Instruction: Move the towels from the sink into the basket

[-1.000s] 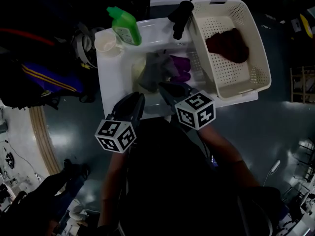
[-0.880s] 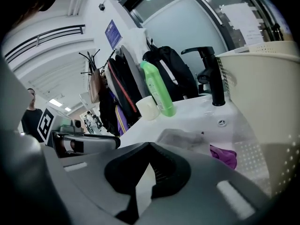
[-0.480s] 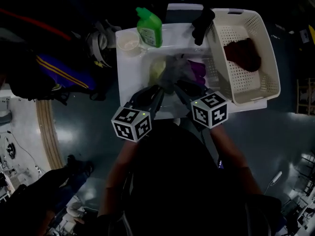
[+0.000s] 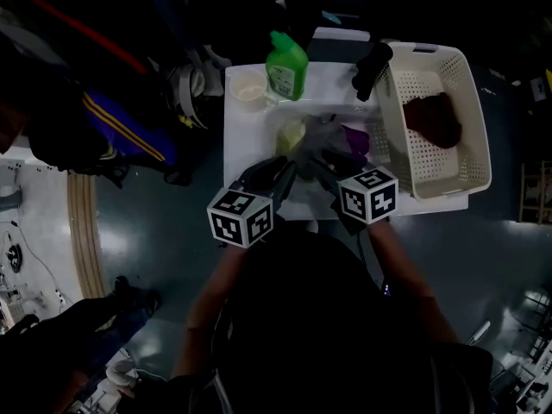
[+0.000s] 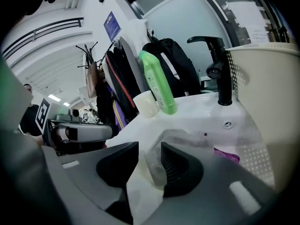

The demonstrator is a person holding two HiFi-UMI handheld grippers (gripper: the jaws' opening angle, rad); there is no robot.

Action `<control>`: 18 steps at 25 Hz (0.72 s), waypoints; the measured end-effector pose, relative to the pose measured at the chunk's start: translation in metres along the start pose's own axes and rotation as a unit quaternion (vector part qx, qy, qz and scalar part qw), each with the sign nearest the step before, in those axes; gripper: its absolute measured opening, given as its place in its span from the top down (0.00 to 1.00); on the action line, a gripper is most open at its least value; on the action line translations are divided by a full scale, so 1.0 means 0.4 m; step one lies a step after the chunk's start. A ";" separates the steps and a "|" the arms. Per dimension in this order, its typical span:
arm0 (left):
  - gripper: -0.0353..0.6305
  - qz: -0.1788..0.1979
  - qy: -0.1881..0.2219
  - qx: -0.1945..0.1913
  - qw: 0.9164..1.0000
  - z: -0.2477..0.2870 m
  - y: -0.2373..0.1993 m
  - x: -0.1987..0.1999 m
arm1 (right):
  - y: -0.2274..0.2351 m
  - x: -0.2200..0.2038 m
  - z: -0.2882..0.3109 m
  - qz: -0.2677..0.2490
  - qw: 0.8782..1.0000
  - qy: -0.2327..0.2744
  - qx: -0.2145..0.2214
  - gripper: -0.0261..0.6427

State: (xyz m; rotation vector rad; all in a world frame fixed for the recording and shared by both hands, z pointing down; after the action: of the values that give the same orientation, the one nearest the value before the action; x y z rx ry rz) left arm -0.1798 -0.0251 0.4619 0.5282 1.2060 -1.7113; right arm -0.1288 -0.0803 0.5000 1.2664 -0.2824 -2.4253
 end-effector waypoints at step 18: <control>0.83 0.001 -0.012 -0.004 1.000 0.021 -0.064 0.033 | 0.045 -0.010 0.112 -0.002 0.998 -0.053 -0.032 0.51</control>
State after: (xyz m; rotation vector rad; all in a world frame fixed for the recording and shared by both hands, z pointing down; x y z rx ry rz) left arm -0.2069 -0.0365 0.4678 0.5035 1.1940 -1.7054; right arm -0.1591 -0.0950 0.5347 1.1138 -0.2299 -2.4877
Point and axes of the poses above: the fingertips, and each gripper's own axes: z forward along the fingers, y to its right, x out of its top, the point moved 1 cm from there along -z, backward along the fingers, and after that the axes turned 2 degrees about -z, right-handed, at the moved point
